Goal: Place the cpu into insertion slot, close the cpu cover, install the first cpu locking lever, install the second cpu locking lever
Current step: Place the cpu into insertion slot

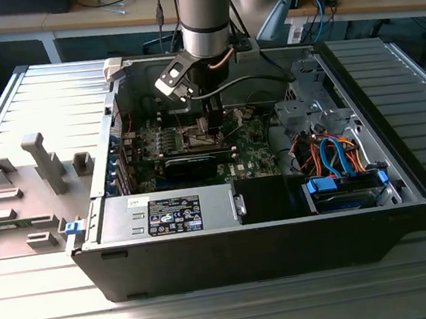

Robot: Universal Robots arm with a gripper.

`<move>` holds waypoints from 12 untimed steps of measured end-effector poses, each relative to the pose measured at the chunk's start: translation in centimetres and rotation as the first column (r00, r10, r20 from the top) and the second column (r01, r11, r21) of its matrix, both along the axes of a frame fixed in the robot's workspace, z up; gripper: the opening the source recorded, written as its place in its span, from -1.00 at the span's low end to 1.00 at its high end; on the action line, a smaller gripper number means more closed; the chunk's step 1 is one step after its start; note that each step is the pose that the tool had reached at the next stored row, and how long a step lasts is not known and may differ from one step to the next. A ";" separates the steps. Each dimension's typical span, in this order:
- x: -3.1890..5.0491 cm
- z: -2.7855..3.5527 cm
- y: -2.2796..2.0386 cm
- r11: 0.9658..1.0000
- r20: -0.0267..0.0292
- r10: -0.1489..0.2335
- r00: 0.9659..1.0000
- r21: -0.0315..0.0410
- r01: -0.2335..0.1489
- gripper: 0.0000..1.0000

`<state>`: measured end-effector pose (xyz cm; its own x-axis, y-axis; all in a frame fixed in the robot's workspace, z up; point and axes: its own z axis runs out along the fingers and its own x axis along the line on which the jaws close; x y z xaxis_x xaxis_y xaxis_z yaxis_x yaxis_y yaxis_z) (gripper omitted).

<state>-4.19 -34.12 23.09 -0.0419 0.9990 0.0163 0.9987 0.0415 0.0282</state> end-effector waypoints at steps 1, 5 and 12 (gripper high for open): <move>-0.09 -0.02 0.00 1.000 0.000 0.000 1.000 0.000 0.000 0.08; -0.53 -0.10 0.00 1.000 0.000 0.000 1.000 0.000 0.000 0.08; -1.50 -0.89 0.00 1.000 0.000 0.000 1.000 0.000 0.000 0.08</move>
